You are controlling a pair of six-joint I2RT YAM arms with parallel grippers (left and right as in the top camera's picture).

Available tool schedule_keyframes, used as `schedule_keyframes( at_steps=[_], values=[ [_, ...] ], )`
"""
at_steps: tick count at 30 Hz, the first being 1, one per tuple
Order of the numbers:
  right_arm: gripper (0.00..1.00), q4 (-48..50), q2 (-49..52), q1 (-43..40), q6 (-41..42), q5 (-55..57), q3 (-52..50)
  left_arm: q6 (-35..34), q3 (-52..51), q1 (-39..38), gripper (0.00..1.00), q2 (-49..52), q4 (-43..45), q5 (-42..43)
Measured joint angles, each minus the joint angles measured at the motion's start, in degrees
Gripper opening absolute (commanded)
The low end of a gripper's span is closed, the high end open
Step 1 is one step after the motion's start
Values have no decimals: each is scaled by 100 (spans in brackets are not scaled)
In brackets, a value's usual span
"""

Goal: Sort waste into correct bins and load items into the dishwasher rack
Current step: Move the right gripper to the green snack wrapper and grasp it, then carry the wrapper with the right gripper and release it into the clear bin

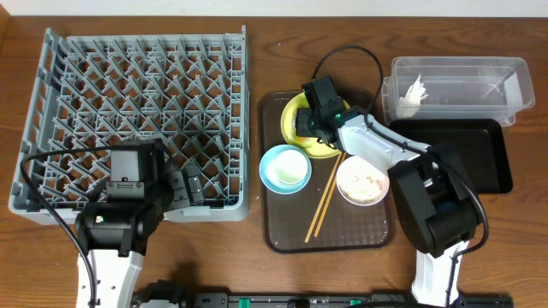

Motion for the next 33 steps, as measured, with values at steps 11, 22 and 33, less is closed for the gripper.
schedule_keyframes(
  at_steps=[11, 22, 33],
  values=[
    [1, -365, -466, -317, -234, 9, -9, 0, 0, 0, 98, 0, -2, 2],
    [1, -457, -2411, -1790, -680, 278, -9, 0, 0, 0, 98, 0, -2, 2],
    [1, -496, -2452, -3145, -216, 748, -11, 0, 0, 0, 98, 0, -2, 2]
  ],
)
